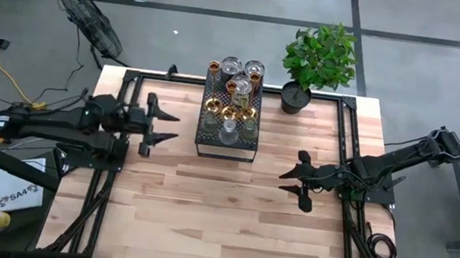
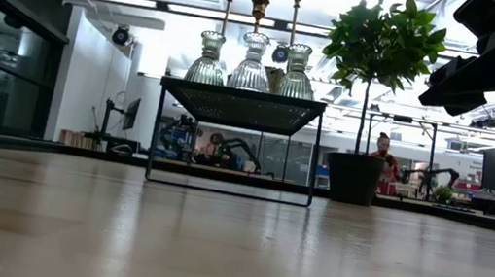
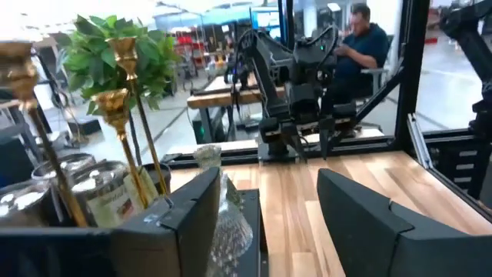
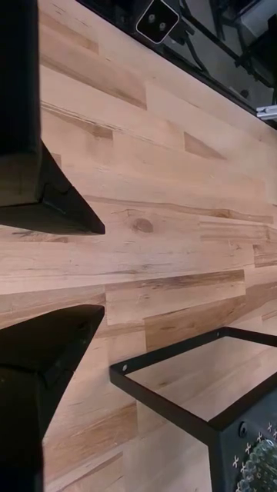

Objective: Pick & Place candle stick holders
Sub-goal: Return to Home Position

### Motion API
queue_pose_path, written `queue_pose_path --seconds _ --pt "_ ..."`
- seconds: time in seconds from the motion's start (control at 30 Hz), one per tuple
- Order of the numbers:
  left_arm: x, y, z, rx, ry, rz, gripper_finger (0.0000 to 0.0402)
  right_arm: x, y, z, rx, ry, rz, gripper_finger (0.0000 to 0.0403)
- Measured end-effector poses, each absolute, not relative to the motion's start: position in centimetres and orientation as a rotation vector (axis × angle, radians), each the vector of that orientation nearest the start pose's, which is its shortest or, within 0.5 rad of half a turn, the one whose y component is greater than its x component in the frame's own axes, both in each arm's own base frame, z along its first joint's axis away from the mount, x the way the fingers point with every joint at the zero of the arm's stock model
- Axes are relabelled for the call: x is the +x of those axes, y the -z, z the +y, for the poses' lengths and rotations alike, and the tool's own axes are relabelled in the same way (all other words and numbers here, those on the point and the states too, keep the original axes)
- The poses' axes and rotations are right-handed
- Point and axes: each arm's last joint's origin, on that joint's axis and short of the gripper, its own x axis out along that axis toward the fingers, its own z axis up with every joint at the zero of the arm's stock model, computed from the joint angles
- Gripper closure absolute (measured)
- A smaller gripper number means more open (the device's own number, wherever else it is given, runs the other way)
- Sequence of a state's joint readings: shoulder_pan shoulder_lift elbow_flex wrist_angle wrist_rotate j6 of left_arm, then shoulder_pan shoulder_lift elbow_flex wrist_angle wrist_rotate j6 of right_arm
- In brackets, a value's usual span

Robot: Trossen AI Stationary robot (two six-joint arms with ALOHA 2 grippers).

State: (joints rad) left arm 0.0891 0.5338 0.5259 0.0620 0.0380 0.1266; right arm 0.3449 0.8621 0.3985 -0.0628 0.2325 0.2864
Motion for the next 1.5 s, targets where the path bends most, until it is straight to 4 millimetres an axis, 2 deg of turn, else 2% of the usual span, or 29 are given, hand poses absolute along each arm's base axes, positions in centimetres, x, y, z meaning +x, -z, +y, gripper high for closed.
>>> queue_pose_path --seconds 0.2,0.53,0.67,0.93,1.07,1.27,1.5 --pt "11.2 -26.7 0.9 0.087 -0.056 -0.116 0.0249 16.9 -20.0 5.4 0.13 -0.036 0.515 0.0253" --pt "9.1 -22.2 0.5 0.035 0.023 -0.191 0.0393 16.9 -20.0 5.4 0.13 -0.036 0.515 0.0253" --pt "8.7 -21.2 0.4 0.038 0.024 -0.225 0.0393 16.9 -20.0 5.4 0.13 -0.037 0.516 0.0253" --pt "9.2 -19.8 0.4 0.026 0.059 -0.301 0.04 16.9 -20.0 5.4 0.13 -0.037 0.515 0.0253" --pt "9.2 -19.8 0.4 0.007 0.067 -0.313 0.0401 16.9 -20.0 5.4 0.13 -0.036 0.515 0.0253" --pt "9.4 -18.9 0.6 -0.012 -0.008 -0.224 0.0401 16.9 -20.0 5.4 0.13 -0.036 0.515 0.0253" --pt "9.6 -17.8 0.6 -0.044 -0.01 -0.115 0.0401 16.9 -20.0 5.4 0.13 -0.036 0.515 0.0253"
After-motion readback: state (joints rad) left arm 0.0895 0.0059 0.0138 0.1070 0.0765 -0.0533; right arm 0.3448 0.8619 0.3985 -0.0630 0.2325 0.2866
